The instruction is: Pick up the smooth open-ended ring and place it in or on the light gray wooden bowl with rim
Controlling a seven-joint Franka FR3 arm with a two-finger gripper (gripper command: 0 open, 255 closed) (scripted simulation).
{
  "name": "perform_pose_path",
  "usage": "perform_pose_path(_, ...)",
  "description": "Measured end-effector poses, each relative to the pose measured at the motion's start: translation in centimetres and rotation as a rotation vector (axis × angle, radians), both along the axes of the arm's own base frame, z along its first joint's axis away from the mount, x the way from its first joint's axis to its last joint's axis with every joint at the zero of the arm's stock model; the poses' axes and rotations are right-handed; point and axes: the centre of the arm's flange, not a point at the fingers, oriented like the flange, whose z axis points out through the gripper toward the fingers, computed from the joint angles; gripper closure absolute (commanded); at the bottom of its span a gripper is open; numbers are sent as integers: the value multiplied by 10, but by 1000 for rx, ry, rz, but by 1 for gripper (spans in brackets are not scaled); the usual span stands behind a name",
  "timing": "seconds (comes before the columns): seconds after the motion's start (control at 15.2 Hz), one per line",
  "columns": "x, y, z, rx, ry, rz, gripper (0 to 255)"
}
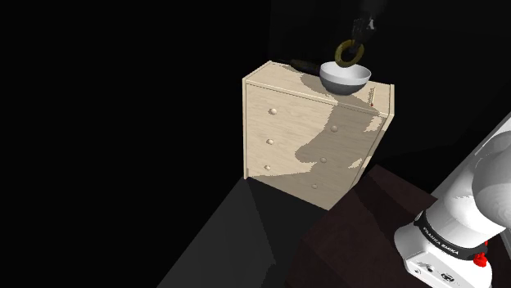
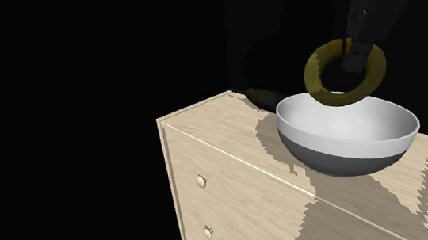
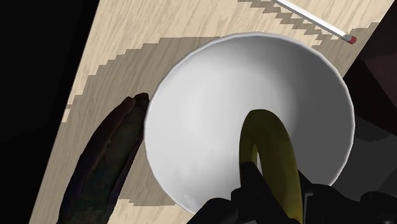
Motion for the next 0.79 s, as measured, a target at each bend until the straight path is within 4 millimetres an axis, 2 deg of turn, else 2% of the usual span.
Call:
perform_pose_path(0.46, 0, 1, -5, 0, 0, 0, 255)
perform_pose_path(0.53, 0, 1, -5, 0, 0, 0, 0)
perform_pose_path(0.79, 0, 1, -5, 0, -1, 0, 0)
